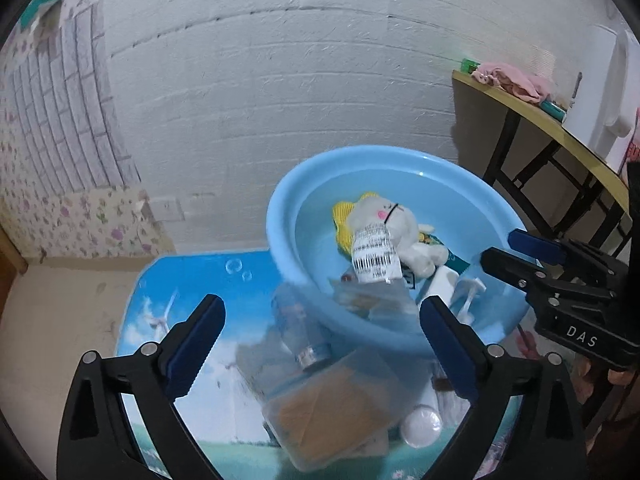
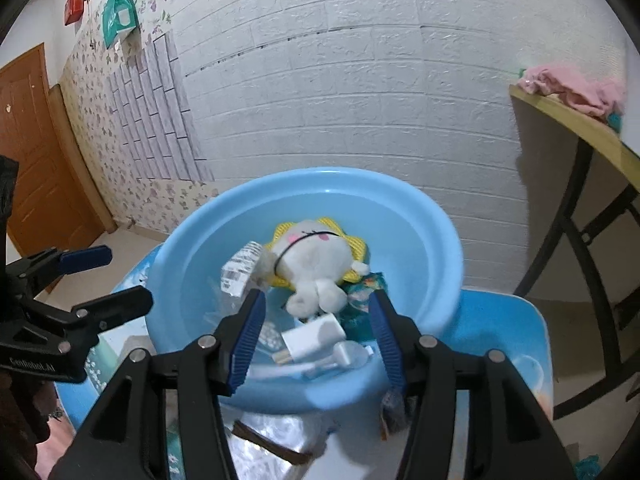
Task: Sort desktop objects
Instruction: 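Open both grippers to drop the bag and hook into the basin, then grasp the clear toothpick box with the left gripper while the right grasps the translucent box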
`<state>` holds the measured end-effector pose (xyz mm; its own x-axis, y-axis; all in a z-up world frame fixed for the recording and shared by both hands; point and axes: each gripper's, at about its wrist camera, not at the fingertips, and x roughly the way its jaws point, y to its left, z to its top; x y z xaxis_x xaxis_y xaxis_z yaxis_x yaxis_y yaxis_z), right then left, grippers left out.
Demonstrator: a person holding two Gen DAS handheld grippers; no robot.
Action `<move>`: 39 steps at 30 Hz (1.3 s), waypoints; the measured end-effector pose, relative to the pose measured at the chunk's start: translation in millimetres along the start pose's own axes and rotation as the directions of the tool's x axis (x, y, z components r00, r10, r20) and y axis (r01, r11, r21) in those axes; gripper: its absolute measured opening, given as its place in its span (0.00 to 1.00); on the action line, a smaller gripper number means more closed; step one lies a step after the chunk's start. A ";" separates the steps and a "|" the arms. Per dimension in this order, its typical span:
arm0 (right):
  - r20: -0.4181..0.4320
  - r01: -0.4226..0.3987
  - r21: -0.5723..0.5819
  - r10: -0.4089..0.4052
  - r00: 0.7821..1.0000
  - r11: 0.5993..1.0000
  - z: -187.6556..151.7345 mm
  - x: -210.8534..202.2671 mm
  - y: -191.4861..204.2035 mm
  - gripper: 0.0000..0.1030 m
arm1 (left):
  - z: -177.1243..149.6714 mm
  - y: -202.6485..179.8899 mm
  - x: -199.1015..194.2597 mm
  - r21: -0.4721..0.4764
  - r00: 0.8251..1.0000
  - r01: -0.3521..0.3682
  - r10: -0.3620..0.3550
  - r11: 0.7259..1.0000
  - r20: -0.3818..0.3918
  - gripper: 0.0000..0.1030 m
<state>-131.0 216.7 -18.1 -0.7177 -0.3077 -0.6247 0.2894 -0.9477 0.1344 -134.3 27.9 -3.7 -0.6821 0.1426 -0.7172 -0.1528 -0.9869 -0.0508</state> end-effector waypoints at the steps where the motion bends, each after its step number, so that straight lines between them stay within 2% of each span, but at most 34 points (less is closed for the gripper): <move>1: -0.008 0.001 0.003 -0.001 1.000 1.000 -2.7 -2.1 -1.0 0.52 | -2.5 1.0 0.2 -0.010 1.000 0.003 -0.003 1.000 -0.010 0.95; 5: 0.014 0.004 0.010 -0.004 1.000 1.000 -12.0 -18.5 -3.5 0.52 | -12.9 -2.4 1.0 -0.009 0.999 0.003 -0.004 1.000 -0.048 0.95; 8: 0.017 0.025 0.022 -0.025 1.000 0.999 -16.4 -28.8 -7.5 0.52 | -18.2 -7.5 -1.7 0.013 0.999 -0.006 0.007 1.000 -0.048 0.96; 21: -0.039 0.096 0.100 -0.092 0.995 0.990 -57.8 -47.8 -40.9 0.52 | -48.5 -5.9 -2.9 0.001 0.997 -0.009 0.009 1.000 -0.080 0.96; 36: -0.082 0.186 0.109 -0.177 0.981 0.977 -96.9 -67.8 -80.4 0.52 | -74.5 7.3 5.7 -0.003 0.989 -0.038 0.037 0.999 -0.144 0.96; 39: -0.092 0.214 0.111 -0.204 0.975 0.970 -100.7 -69.4 -89.2 0.59 | -77.8 6.7 10.6 0.008 0.987 -0.042 0.043 0.999 -0.156 0.96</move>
<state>-43.2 331.0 -64.2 -0.7001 -0.0983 -0.7072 0.0567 -0.9950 0.0823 -86.9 17.0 -65.8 -0.5683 0.0868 -0.8183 -0.1300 -0.9914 -0.0149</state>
